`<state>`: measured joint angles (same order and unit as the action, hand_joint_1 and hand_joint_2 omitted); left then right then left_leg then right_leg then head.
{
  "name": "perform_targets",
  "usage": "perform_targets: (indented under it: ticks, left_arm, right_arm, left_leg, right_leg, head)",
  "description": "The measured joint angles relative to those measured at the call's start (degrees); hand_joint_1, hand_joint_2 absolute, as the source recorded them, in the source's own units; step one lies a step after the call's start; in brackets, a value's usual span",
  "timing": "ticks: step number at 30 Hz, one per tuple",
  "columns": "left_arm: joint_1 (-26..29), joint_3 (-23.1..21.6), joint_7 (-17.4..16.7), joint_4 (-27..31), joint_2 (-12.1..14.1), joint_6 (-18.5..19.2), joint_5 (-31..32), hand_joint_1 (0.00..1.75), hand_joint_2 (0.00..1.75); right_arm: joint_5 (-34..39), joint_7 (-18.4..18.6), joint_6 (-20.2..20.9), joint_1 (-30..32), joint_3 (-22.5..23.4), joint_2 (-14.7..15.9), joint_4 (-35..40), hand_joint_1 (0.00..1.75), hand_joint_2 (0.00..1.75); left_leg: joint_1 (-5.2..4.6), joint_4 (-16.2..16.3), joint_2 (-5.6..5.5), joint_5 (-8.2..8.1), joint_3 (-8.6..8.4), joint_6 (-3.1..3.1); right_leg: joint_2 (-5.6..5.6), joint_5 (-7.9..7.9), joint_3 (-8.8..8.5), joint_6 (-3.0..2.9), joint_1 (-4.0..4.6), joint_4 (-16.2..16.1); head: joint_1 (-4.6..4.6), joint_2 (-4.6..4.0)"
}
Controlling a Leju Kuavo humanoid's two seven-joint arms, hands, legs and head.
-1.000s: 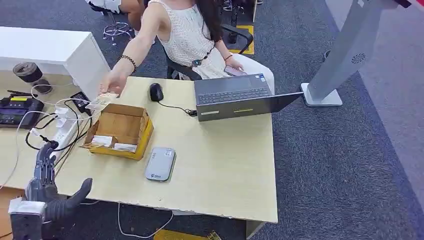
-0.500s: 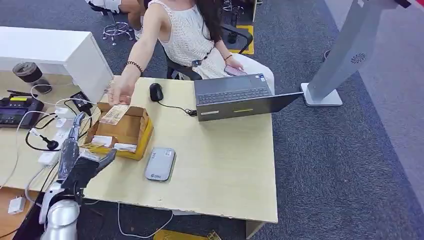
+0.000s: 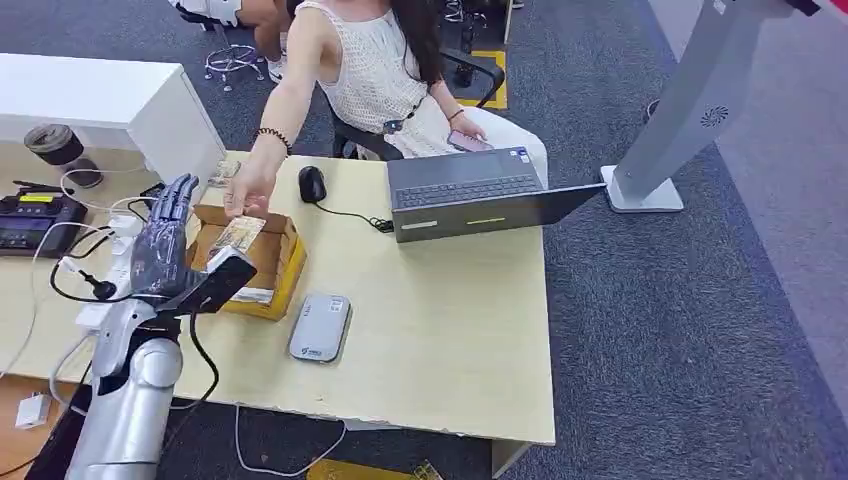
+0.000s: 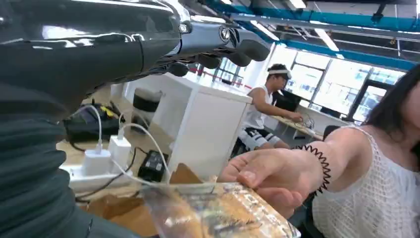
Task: Pass the card to the sensor for recognition and then transmit it.
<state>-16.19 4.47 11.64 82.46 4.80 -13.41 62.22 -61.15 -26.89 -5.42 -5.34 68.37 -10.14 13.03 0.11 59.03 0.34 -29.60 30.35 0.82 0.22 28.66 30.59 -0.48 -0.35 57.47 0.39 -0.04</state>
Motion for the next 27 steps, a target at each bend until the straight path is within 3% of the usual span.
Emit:
perform_targets:
  ticks: [6,16,17,18,27]
  left_arm:
    - [-6.03,-4.41,-4.1,-6.07,3.35,-3.01,7.33,0.0,1.75]
    - [-10.36,-8.3,-7.73,-11.69,6.02,-5.61,13.49,0.05,1.75]
    - [-10.81,-8.71,-8.27,-12.29,6.35,-5.93,14.4,0.38,1.75]
    - [-11.15,-9.1,-8.75,-12.86,6.56,-6.35,15.25,1.75,1.75]
    - [-12.3,-10.89,-9.39,-15.44,7.9,-6.66,16.37,1.75,1.75]
  right_arm:
    - [-1.84,1.36,-1.1,-0.21,-1.53,-0.37,-0.4,0.0,1.75]
    - [-3.07,2.58,-2.39,-0.35,-2.98,-0.48,-0.85,0.0,1.75]
    - [-3.33,2.69,-2.62,-0.34,-3.15,-0.5,-0.88,0.0,1.75]
    - [-3.81,2.82,-2.8,-0.34,-3.32,-0.68,-0.88,0.0,1.75]
    - [-3.9,2.76,-2.93,-0.41,-4.07,-0.94,-1.09,0.0,1.75]
  left_leg:
    - [0.0,0.0,0.0,0.04,0.03,-0.01]
    - [0.01,0.03,0.0,0.07,0.11,0.01]
    - [0.0,0.03,0.0,0.08,0.11,0.01]
    - [0.0,0.03,0.0,0.08,0.11,0.01]
    - [0.01,0.03,0.0,0.08,0.12,0.01]
  right_leg:
    - [0.0,-0.02,-0.03,0.0,0.0,0.02]
    - [0.01,-0.04,0.06,-0.01,0.0,0.03]
    - [0.01,-0.04,0.07,-0.01,0.0,0.03]
    - [0.01,-0.05,0.07,-0.01,0.0,0.03]
    - [0.02,-0.05,0.07,-0.02,0.0,0.03]
  head:
    - [0.0,0.0]
    - [0.0,0.0]
    - [0.0,0.0]
    - [-0.02,0.0]
    - [0.0,0.0]
